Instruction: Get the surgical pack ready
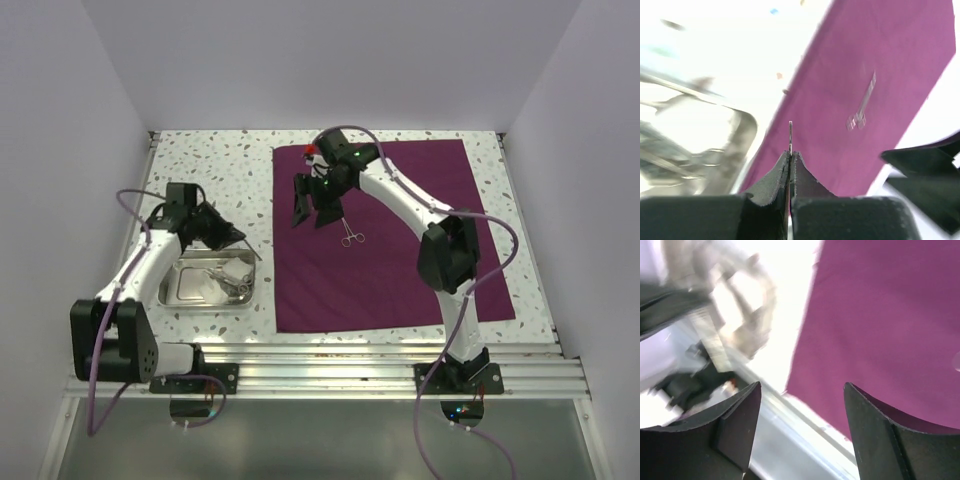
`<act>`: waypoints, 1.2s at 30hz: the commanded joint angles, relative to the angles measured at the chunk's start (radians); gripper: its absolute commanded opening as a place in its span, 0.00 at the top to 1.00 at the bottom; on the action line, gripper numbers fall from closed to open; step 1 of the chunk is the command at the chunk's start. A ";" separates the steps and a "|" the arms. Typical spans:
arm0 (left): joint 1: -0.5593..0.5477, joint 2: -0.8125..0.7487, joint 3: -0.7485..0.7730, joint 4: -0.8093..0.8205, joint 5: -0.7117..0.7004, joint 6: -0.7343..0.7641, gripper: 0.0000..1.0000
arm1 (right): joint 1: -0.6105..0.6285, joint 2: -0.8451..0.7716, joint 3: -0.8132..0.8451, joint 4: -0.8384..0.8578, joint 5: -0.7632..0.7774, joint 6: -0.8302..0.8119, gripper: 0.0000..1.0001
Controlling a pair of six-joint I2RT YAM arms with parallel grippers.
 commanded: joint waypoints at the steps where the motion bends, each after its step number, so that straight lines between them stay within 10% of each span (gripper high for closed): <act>1: 0.047 -0.115 -0.043 -0.112 -0.155 -0.007 1.00 | -0.079 0.053 0.051 -0.107 0.230 -0.058 0.31; 9: 0.122 -0.105 -0.124 -0.211 -0.289 0.007 1.00 | -0.145 0.213 0.198 -0.156 0.456 -0.204 0.48; 19: 0.134 -0.042 -0.191 -0.105 -0.223 0.019 1.00 | -0.142 0.251 0.158 -0.089 0.501 -0.291 0.46; 27: 0.142 -0.045 -0.198 -0.094 -0.209 0.027 0.75 | -0.133 0.297 0.207 -0.066 0.504 -0.267 0.58; 36: 0.143 -0.063 -0.201 -0.088 -0.145 0.042 0.72 | -0.110 0.352 0.281 -0.063 0.541 -0.262 0.64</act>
